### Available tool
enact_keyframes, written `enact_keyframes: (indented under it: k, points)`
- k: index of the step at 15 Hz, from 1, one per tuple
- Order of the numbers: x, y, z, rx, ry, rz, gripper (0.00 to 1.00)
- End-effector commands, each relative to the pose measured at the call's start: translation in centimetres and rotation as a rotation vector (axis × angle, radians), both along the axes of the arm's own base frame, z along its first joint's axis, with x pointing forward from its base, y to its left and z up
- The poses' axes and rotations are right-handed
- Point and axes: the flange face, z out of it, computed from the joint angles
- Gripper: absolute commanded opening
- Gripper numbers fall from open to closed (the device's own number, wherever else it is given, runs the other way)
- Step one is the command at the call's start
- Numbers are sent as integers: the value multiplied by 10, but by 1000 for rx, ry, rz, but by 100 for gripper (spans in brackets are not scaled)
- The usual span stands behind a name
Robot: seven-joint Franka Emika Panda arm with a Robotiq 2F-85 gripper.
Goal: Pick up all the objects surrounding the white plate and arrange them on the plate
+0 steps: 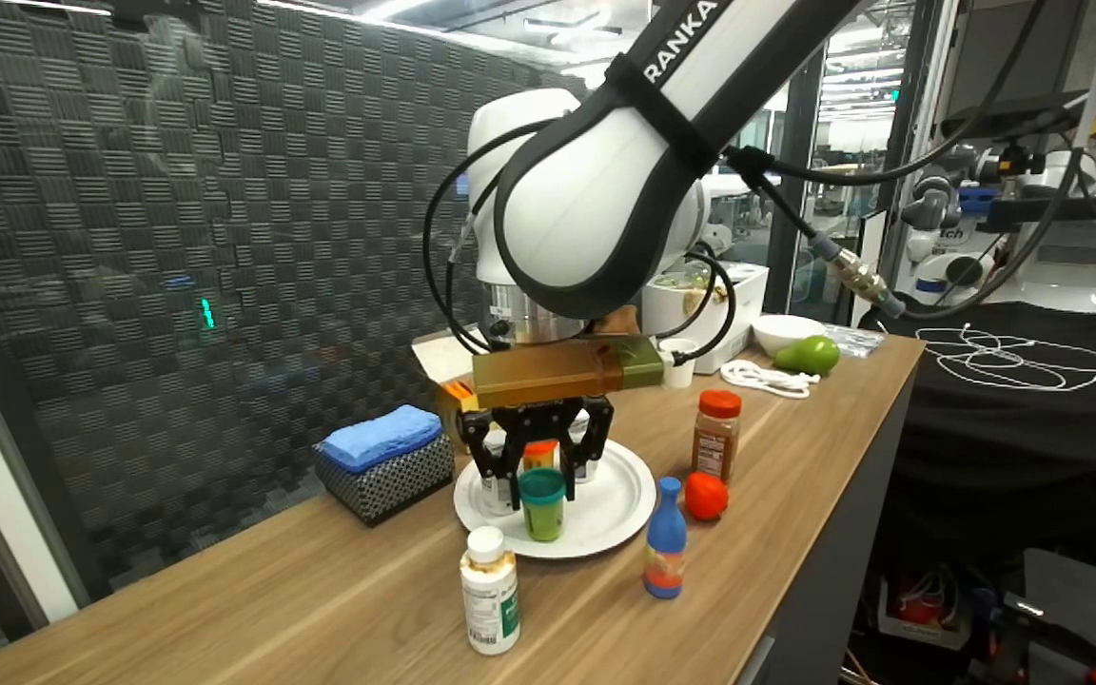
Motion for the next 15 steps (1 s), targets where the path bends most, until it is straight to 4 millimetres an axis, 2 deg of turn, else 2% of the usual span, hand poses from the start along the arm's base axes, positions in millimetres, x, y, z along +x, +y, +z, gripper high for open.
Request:
enact_keyframes:
  k: [1, 6, 7, 8, 11, 15]
  points:
    - [1, -3, 2, 13, -35, -6, 28]
    - [6, 3, -1, 14, -39, 14, 28]
    - [5, 5, -1, 13, -37, 20, 64]
    - [3, 7, 1, 12, -35, 26, 79]
    - [-8, 18, 11, 19, -29, 41, 99]
    - [-22, 39, 31, 1, -38, 17, 100]
